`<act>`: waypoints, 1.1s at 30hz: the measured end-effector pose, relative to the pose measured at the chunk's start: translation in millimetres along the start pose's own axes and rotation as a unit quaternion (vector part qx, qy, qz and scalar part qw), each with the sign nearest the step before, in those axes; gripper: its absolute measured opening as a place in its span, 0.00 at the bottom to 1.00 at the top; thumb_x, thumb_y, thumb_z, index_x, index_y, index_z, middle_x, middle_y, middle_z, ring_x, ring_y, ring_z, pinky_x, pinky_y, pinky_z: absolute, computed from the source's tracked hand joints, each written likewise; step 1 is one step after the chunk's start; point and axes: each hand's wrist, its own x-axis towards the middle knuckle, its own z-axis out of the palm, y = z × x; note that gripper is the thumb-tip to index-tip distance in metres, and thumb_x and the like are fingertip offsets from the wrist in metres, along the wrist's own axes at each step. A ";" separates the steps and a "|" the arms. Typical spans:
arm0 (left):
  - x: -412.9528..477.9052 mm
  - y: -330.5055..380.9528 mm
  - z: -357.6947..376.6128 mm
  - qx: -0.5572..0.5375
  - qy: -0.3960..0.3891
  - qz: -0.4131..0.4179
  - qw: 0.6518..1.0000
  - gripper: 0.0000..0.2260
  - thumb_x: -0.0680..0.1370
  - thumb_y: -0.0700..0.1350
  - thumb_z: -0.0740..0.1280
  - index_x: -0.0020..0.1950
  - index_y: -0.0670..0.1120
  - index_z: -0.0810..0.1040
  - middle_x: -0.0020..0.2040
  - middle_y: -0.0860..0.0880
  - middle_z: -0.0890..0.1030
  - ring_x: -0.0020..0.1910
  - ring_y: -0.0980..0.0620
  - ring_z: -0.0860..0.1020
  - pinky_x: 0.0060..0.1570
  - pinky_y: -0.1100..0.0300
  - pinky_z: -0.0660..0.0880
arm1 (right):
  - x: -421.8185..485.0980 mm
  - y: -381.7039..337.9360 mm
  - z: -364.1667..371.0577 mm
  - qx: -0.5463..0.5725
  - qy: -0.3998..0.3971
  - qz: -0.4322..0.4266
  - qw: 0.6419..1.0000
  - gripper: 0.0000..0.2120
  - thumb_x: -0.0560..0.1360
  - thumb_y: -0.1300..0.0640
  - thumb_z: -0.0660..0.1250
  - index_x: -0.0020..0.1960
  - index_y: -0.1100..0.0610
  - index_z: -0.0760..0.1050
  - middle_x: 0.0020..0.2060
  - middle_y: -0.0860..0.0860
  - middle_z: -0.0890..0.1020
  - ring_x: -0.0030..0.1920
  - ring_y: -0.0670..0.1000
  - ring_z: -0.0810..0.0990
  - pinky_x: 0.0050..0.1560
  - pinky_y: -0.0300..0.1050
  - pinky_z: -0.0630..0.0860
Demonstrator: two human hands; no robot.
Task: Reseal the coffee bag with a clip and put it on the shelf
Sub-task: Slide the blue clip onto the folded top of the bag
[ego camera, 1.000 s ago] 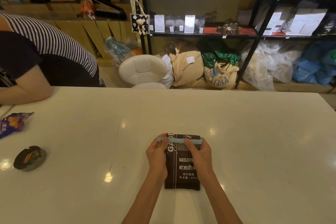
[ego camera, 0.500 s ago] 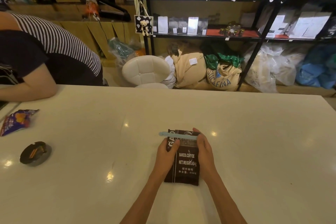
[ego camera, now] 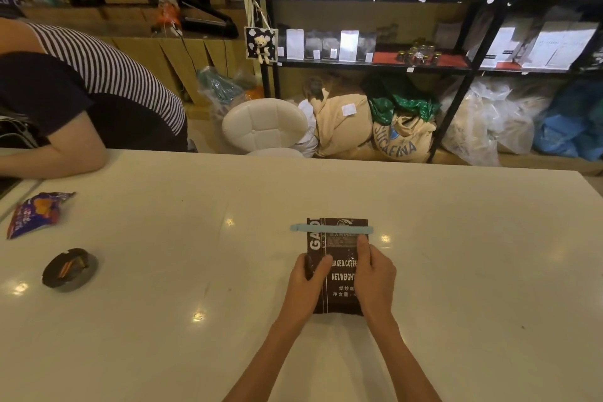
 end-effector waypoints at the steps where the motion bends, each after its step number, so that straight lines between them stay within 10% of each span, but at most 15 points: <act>1: -2.4 -0.8 -0.3 0.012 0.013 0.008 1.000 0.10 0.80 0.53 0.67 0.59 0.50 0.77 0.51 0.49 0.86 0.47 0.54 0.86 0.42 0.62 0.82 | -1.3 -3.7 1.4 0.009 0.001 0.006 1.000 0.19 0.82 0.43 0.59 0.40 0.51 0.81 0.32 0.49 0.86 0.34 0.44 0.86 0.29 0.34 0.79; 8: 1.8 22.6 -14.6 0.142 0.139 0.103 0.975 0.15 0.84 0.54 0.58 0.54 0.47 0.79 0.45 0.49 0.85 0.43 0.54 0.84 0.41 0.58 0.82 | -13.0 -15.6 9.1 0.031 -0.193 0.055 0.979 0.22 0.74 0.32 0.62 0.60 0.45 0.74 0.50 0.47 0.86 0.47 0.45 0.86 0.46 0.42 0.83; 16: 1.6 23.4 -18.8 0.097 0.148 0.085 0.981 0.18 0.85 0.53 0.55 0.51 0.43 0.79 0.44 0.45 0.84 0.43 0.51 0.84 0.41 0.58 0.81 | -21.8 -12.3 19.4 -0.047 -0.066 -0.036 0.996 0.18 0.78 0.36 0.59 0.42 0.46 0.79 0.36 0.47 0.86 0.37 0.41 0.85 0.32 0.36 0.80; 21: 4.3 33.0 -24.7 0.038 0.024 0.034 0.998 0.10 0.82 0.55 0.61 0.54 0.51 0.76 0.49 0.49 0.85 0.43 0.59 0.85 0.37 0.68 0.79 | -22.8 -13.8 20.6 -0.047 0.002 -0.041 0.998 0.20 0.83 0.42 0.56 0.37 0.45 0.78 0.31 0.46 0.84 0.35 0.40 0.84 0.29 0.36 0.78; 25: 3.8 38.9 -22.2 0.017 0.002 0.031 0.999 0.14 0.73 0.54 0.75 0.55 0.54 0.77 0.49 0.52 0.86 0.46 0.58 0.86 0.40 0.63 0.82 | -27.9 -25.3 17.4 -0.004 0.010 -0.016 1.000 0.17 0.83 0.43 0.56 0.42 0.41 0.80 0.35 0.40 0.86 0.37 0.39 0.86 0.31 0.32 0.79; 33: -8.4 37.4 7.7 0.179 -0.008 0.092 0.980 0.07 0.78 0.56 0.67 0.54 0.57 0.79 0.49 0.55 0.85 0.48 0.57 0.84 0.48 0.56 0.82 | -46.9 -19.2 -18.0 0.036 -0.037 0.030 0.998 0.10 0.76 0.47 0.71 0.56 0.39 0.75 0.43 0.36 0.85 0.45 0.34 0.83 0.36 0.27 0.77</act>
